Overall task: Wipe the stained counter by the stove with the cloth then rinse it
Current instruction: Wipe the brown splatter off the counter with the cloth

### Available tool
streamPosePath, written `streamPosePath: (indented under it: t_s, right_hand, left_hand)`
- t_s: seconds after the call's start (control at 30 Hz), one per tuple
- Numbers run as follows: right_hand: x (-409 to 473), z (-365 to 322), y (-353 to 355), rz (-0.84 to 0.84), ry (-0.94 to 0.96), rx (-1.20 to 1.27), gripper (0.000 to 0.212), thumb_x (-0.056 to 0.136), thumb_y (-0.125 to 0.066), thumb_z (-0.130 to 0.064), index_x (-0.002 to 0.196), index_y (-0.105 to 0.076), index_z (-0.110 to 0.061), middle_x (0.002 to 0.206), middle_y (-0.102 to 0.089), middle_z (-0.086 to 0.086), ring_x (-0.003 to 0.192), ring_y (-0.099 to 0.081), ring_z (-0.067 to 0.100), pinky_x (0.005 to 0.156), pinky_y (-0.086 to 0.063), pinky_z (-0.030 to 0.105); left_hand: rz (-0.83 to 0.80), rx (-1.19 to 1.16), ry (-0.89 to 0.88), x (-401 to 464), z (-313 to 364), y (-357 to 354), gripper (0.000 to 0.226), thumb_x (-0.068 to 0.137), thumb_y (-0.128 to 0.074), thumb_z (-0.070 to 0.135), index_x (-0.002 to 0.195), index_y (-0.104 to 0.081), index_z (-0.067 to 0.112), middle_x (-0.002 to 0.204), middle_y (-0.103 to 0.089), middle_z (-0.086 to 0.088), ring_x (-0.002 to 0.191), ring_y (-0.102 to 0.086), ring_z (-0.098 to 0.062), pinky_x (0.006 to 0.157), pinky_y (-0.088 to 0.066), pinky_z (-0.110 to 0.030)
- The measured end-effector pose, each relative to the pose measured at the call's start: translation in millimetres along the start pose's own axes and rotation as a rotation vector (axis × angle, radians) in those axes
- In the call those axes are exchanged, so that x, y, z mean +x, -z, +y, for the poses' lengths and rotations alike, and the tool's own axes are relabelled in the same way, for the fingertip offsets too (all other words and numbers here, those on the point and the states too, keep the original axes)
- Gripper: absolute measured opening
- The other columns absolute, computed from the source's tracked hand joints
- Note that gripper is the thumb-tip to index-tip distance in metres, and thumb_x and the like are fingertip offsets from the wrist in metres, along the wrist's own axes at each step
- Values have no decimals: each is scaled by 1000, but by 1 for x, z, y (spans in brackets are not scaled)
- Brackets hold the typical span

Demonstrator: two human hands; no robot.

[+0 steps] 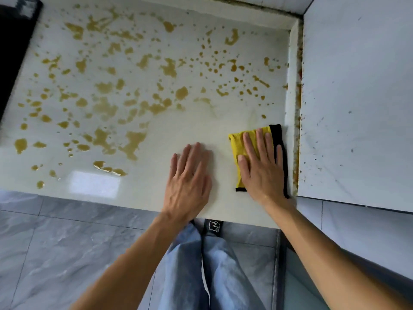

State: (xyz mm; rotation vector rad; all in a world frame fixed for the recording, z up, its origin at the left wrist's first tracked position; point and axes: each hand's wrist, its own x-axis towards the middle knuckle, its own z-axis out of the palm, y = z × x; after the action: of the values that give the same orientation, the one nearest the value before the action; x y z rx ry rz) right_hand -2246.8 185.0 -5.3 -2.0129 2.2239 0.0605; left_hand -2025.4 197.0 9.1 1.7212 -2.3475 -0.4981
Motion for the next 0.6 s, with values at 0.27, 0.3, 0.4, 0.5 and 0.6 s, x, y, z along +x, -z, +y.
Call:
streamPosePath:
  t_s: [0.27,0.3,0.4,0.5,0.6]
  right_hand:
    - [54,-44,0,70,-5,68,64,111,-19,-55,168,-15,-27,177,-7,7,164,-4,28,131,-9,54]
    - [36,-38,-4,70,51,56,62,111,-19,-54,168,-15,-28,177,-7,5,164,-4,27,131,-11,53]
    - [16,-7,-4,33,-27,51,61,111,-15,-53,168,-8,-33,177,-3,2,164,-1,24,131,-12,52]
    - [60,-9,4,79,-225,71,62,110,-15,-53,168,-11,-32,177,-7,4,164,-5,25,131,-12,52]
    - [115,-37,10,123,-298,124,61,110,-20,-51,168,-15,-32,177,-10,5,164,-7,28,130,-10,53]
  left_hand:
    - [63,60,-48,4,-10,-21,60,106,-42,40,159,-46,13,172,-34,-13,161,-27,-34,130,-21,-58]
    - [71,54,-48,4,-11,-22,59,106,-43,40,160,-46,14,172,-34,-12,162,-26,-33,130,-21,-58]
    - [89,49,-56,4,-12,-25,60,106,-43,39,161,-44,14,173,-32,-11,162,-25,-33,130,-20,-58]
    - [98,51,-56,4,-12,-28,60,107,-44,39,161,-43,14,173,-30,-10,163,-22,-31,130,-20,-58]
    - [96,48,-51,5,-11,-27,60,106,-44,39,161,-44,15,173,-31,-9,164,-21,-30,131,-19,-58]
